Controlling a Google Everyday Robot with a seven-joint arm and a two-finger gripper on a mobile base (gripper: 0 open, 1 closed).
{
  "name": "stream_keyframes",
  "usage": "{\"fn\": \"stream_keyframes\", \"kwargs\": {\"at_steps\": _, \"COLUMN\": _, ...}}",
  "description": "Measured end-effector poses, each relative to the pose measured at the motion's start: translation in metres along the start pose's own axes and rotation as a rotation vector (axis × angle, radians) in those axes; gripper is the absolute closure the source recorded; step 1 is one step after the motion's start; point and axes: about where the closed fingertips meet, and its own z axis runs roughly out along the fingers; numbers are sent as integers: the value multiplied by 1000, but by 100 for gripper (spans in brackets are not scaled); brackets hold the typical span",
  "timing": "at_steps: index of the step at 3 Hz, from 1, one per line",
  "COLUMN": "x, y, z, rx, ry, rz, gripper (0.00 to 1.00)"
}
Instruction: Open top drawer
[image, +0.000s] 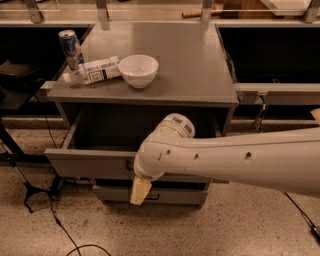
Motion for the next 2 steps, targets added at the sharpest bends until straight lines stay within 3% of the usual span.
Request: {"fn": "stream_keyframes", "kwargs": {"at_steps": 2, "x": 21, "y": 18, "z": 8, "rx": -98, "ry": 27, "rz": -12, "gripper": 0}}
